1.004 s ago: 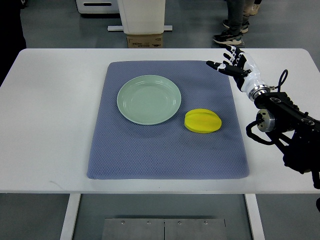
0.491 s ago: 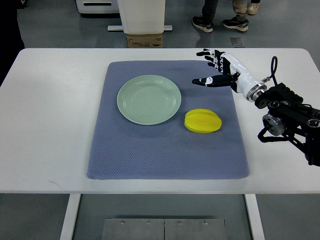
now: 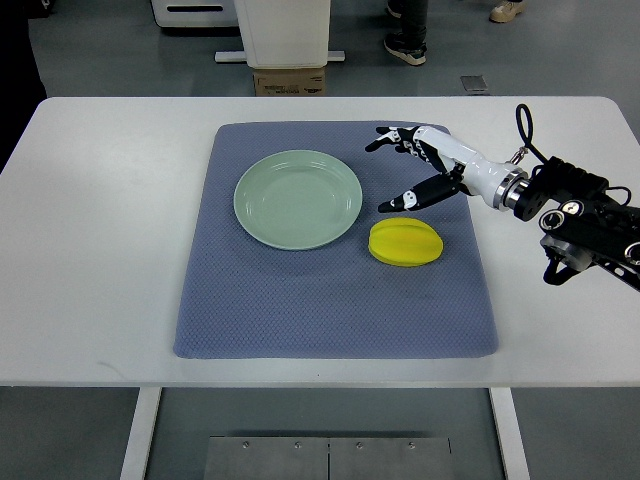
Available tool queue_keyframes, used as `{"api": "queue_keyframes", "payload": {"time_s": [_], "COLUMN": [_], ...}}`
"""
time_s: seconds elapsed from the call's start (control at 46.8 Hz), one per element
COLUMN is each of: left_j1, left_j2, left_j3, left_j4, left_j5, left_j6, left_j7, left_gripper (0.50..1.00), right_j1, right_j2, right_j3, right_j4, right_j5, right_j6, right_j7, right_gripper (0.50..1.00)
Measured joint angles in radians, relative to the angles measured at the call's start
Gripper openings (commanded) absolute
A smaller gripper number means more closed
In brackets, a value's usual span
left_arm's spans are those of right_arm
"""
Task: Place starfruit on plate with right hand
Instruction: 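Reach the right hand over the yellow starfruit, then close the right hand fingers around the starfruit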
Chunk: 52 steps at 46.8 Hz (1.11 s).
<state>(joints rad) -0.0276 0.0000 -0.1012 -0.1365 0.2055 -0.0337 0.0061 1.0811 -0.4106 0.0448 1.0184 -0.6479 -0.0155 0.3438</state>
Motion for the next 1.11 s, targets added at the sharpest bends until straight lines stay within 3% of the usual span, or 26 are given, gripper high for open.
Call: {"api": "queue_keyframes", "payload": {"time_s": [0.384,1.111], "left_j1": [0.0,0.0], "left_j2": [0.0,0.0], "left_j3": [0.0,0.0], "left_j4": [0.0,0.0], "left_j5": [0.0,0.0], "left_j6": [0.0,0.0], "left_j7": [0.0,0.0], "left_gripper": [1.0,1.0], "right_j1": [0.053,0.057], "right_j2": [-0.014,-0.017], "right_j3": [-0.098,-0.177], "right_j4": [0.061,0.045], "right_j5": [-0.087,-0.224], "right_j6": [0.017,0.013], "right_j7": [0.0,-0.005], "right_gripper": [1.0,0.998]}}
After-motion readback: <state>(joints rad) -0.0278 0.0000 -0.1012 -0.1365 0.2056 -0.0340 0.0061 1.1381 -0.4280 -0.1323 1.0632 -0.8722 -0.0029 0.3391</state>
